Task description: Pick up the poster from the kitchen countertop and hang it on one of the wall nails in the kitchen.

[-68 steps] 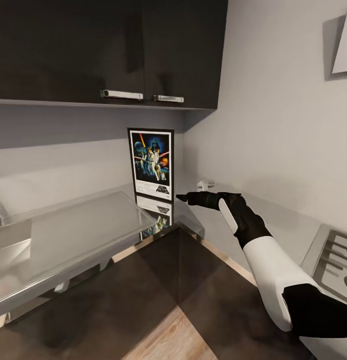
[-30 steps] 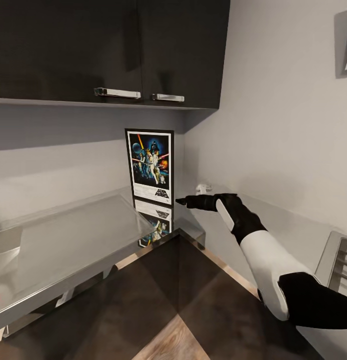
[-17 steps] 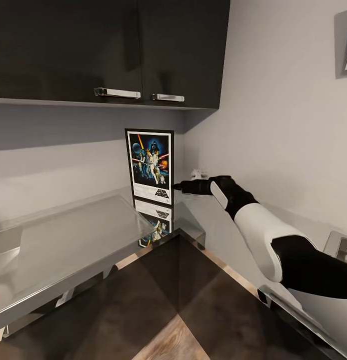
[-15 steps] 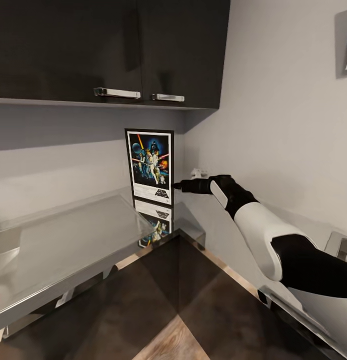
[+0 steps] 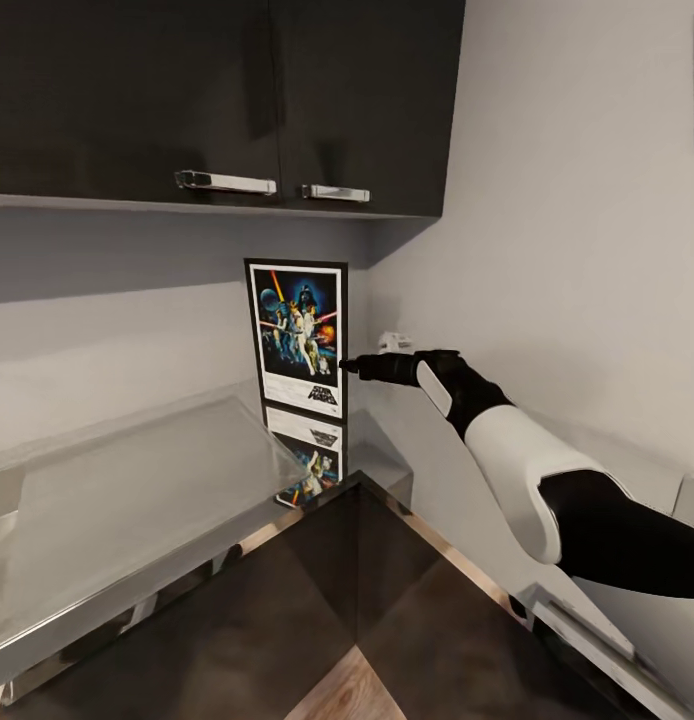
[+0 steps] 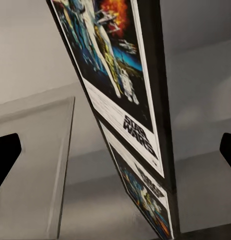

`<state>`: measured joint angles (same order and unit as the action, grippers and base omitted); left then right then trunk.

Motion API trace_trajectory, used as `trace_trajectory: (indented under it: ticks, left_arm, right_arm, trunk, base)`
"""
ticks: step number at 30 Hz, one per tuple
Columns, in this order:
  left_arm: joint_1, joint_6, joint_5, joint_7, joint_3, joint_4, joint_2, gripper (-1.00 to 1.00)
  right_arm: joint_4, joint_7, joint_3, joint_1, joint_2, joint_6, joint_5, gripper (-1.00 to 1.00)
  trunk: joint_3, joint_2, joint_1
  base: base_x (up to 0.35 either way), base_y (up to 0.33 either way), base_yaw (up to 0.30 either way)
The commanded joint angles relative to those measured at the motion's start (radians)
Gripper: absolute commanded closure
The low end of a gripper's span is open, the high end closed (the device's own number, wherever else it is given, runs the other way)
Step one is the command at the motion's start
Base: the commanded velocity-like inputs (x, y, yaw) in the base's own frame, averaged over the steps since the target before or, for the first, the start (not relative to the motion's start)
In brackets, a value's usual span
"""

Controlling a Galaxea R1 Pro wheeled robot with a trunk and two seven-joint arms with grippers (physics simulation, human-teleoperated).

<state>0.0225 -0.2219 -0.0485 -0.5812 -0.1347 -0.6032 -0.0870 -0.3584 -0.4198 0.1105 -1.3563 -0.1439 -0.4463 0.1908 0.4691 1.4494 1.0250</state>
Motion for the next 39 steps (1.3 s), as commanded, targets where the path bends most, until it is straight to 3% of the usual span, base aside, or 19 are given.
trace_trajectory:
  ticks: [1,23,35,36,39]
  left_arm:
    - [0.0,-0.003,-0.005,-0.005,-0.005,-0.001,0.001,-1.0]
    - [0.0,-0.003,-0.005,-0.005,-0.005,-0.001,0.001,-1.0]
    - [0.0,-0.004,-0.005,-0.005,-0.005,-0.001,-0.008,-1.0]
    - [0.0,-0.004,-0.005,-0.005,-0.005,-0.001,-0.008,-1.0]
    - [0.0,-0.004,-0.005,-0.004,-0.005,-0.001,-0.008,-1.0]
  right_arm:
    - [-0.007,0.007,0.006,0.005,-0.001,-0.011,0.011,-1.0]
    - [-0.005,0.008,0.006,0.009,-0.001,-0.039,0.01,-1.0]
    - [0.057,0.006,0.009,0.075,-0.005,0.029,0.003,-1.0]
    - [0.061,0.006,0.009,0.076,-0.005,0.221,0.003,-1.0]
    - [0.064,0.006,0.009,0.078,-0.005,0.24,0.003,-1.0]
  trunk:
    - [0.001,0.001,0.0]
    - [0.001,0.001,0.0]
    - [0.001,0.001,0.0]
    - [0.001,0.001,0.0]
    - [0.001,0.001,0.0]
  base:
    - [0.0,0.0,0.0]
    - [0.0,0.0,0.0]
    - [0.0,0.0,0.0]
    - [0.0,0.0,0.0]
    - [0.0,0.0,0.0]
